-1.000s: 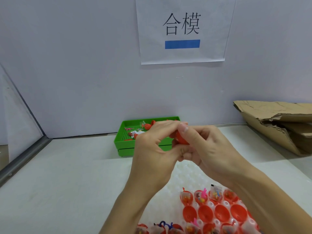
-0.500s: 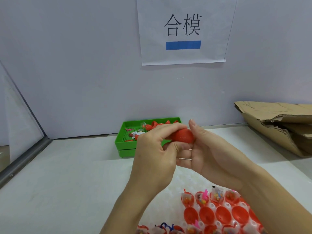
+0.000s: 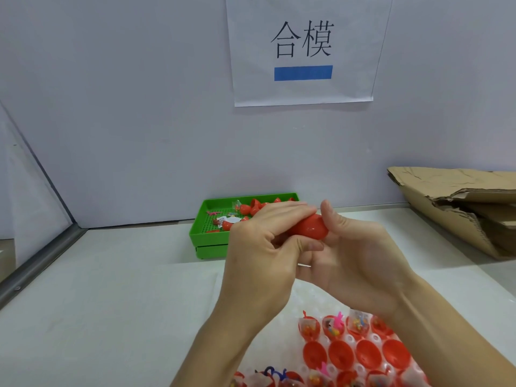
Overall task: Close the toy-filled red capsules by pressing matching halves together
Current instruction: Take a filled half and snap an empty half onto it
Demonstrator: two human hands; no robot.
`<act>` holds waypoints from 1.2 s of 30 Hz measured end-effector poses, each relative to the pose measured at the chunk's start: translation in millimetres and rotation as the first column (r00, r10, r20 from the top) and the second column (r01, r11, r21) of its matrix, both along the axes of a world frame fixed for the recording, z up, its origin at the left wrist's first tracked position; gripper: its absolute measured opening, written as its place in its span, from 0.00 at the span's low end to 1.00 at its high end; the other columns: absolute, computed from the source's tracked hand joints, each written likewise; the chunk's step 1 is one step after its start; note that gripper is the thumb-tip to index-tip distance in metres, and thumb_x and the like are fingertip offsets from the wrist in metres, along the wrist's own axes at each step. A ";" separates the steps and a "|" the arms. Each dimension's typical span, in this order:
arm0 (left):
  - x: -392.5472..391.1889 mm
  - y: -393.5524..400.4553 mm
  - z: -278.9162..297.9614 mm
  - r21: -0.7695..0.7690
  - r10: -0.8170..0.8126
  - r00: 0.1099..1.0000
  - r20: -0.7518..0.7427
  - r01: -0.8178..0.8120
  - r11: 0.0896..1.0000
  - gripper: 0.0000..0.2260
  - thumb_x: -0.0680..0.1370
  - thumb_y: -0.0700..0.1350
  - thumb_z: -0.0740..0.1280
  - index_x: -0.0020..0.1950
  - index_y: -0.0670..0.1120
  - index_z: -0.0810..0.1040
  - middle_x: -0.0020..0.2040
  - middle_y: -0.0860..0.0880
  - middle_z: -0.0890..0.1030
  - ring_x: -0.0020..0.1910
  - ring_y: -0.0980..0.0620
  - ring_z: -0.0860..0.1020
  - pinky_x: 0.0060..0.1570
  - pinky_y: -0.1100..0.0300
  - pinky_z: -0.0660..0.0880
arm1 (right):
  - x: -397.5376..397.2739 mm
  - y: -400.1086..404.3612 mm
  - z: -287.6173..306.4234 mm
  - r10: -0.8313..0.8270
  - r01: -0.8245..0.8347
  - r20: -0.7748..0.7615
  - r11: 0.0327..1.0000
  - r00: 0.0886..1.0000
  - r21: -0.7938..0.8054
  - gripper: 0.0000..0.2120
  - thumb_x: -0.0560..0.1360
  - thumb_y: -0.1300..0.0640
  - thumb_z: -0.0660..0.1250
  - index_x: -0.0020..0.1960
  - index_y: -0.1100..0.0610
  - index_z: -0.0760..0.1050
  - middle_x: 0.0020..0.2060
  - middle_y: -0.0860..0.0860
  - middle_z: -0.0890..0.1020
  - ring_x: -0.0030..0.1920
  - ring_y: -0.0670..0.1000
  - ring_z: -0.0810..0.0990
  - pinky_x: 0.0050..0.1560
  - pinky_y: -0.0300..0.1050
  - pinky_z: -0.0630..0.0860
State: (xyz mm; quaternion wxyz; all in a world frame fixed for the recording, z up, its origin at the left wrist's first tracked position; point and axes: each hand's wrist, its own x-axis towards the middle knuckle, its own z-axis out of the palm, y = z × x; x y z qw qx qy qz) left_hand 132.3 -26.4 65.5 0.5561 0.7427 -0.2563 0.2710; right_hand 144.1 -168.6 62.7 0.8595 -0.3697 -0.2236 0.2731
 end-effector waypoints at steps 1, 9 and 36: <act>0.0 -0.5 -0.5 -0.006 -0.003 1.000 0.004 0.003 1.000 0.18 0.66 0.34 0.69 0.53 0.49 0.86 0.50 0.64 0.84 0.56 0.63 0.80 0.57 0.64 0.77 | -0.4 0.0 0.2 -0.005 0.005 -0.001 1.000 1.000 0.000 0.22 0.72 0.47 0.75 0.59 0.61 0.83 0.54 0.59 0.84 0.56 0.56 0.84 0.60 0.50 0.79; 1.4 2.8 2.1 0.049 0.037 0.999 0.010 -0.037 0.998 0.21 0.67 0.38 0.69 0.54 0.60 0.81 0.59 0.65 0.79 0.65 0.65 0.71 0.60 0.70 0.71 | -1.6 6.3 1.0 -0.123 0.123 -0.014 0.991 0.992 0.043 0.18 0.64 0.53 0.81 0.48 0.64 0.84 0.43 0.59 0.80 0.46 0.55 0.75 0.50 0.49 0.81; -1.8 4.4 2.6 0.164 -0.081 0.997 0.019 0.077 0.983 0.15 0.70 0.36 0.68 0.55 0.45 0.84 0.52 0.58 0.83 0.56 0.58 0.78 0.56 0.63 0.75 | 3.0 -6.7 -1.7 -0.076 0.085 0.167 0.995 0.983 -0.044 0.22 0.69 0.52 0.78 0.51 0.69 0.79 0.44 0.62 0.79 0.46 0.58 0.81 0.50 0.51 0.81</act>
